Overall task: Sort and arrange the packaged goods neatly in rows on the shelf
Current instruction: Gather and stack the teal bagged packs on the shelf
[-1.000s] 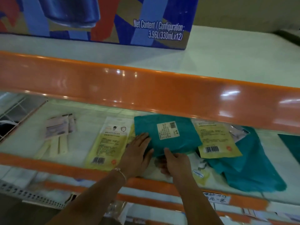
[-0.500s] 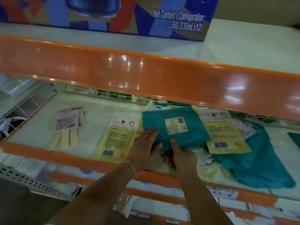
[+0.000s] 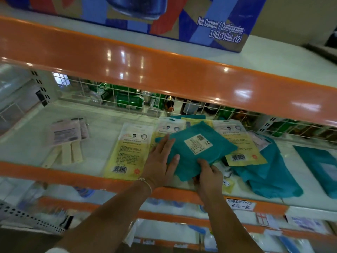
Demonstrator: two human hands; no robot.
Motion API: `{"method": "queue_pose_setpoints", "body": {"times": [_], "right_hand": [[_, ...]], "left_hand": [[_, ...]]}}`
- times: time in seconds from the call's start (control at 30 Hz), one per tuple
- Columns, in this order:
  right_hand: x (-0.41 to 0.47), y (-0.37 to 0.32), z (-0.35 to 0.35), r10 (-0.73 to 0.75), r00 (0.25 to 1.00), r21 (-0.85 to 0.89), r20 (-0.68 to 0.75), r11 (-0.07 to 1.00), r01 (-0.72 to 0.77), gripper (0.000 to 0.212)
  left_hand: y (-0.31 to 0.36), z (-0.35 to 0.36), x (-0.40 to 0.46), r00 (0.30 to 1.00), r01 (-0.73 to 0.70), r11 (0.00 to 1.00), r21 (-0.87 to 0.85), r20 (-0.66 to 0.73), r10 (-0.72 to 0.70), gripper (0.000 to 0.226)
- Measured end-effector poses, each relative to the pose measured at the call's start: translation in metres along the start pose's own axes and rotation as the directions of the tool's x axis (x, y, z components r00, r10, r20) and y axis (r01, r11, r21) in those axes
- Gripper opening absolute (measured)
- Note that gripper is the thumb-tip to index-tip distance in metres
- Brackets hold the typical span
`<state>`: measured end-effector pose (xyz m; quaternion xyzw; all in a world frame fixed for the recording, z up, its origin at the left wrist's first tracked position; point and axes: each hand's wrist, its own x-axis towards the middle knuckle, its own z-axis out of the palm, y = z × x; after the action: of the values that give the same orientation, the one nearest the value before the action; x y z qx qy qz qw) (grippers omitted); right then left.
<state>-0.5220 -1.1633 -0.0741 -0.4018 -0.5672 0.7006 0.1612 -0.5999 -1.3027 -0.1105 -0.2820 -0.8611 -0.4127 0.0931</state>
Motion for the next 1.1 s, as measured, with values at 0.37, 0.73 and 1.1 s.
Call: {"method": "queue_pose_setpoints", "body": {"times": [0.37, 0.73, 1.1], "right_hand": [[0.003, -0.06, -0.059, -0.226, 0.96, -0.038, 0.168, 0.971, 0.235, 0.041], [0.039, -0.12, -0.185, -0.159, 0.932, 0.188, 0.325, 0.977, 0.101, 0.009], [0.092, -0.099, -0.305, -0.162, 0.93, 0.66, 0.331, 0.744, -0.105, 0.078]], "left_hand": [[0.024, -0.009, 0.015, 0.969, 0.245, 0.896, -0.369, 0.053, -0.243, 0.061], [0.167, 0.039, 0.078, 0.761, 0.641, 0.415, -0.646, 0.463, -0.454, 0.02], [0.296, 0.19, 0.099, 0.78, 0.558, 0.548, -0.623, 0.169, -0.602, 0.034]]}}
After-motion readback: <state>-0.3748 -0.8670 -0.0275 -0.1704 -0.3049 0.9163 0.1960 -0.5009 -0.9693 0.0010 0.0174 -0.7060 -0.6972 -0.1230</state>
